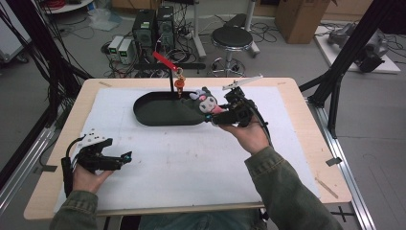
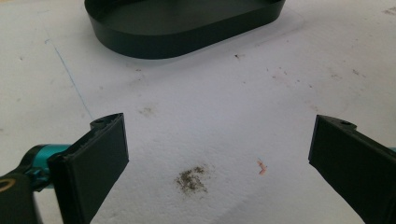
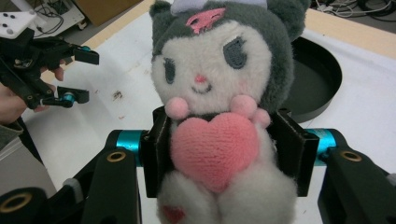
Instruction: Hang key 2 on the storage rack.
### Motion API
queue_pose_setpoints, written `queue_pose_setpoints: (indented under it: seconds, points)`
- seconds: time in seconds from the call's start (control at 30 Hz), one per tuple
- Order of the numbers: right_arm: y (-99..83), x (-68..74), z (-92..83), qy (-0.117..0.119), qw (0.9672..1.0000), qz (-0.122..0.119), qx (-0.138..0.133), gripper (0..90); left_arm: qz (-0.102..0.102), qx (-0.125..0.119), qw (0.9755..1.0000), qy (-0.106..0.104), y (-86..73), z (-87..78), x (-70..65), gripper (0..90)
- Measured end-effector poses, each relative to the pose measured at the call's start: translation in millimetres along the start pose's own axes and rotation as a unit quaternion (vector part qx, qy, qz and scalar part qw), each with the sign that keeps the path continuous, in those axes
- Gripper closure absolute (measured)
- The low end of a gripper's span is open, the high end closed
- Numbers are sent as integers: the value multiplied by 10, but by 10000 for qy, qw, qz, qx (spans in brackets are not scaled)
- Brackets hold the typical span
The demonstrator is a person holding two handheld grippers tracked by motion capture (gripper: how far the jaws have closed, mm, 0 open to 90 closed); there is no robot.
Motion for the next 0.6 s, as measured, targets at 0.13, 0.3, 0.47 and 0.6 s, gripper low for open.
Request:
queue_pose_setpoints:
  seconds: [0.13,0.3,0.47,0.6]
  points:
    - [90,-51,5,-119,9999,-39,6,458,-3,8,10000,-15,-1,3,-2,51]
    - [195,-202,37,-114,9996,270,3,458,1,21,10000,-18,-3,7,-3,51]
    - [287,-312,73,-198,9989,429,47,456,8,23,10000,-21,-3,10,-1,51]
    - [349,-420,89,-232,9978,613,95,456,3,20,10000,-36,-2,6,-1,51]
Point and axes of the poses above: each handheld gripper's, and its own axes: z roughly forward along the jaws, y roughly out of its top, x roughly to its left, the point moved 7 cm from there along z, roughly forward along the jaws, and after that the axes turned 6 degrees about -y, right-handed, at the moved point
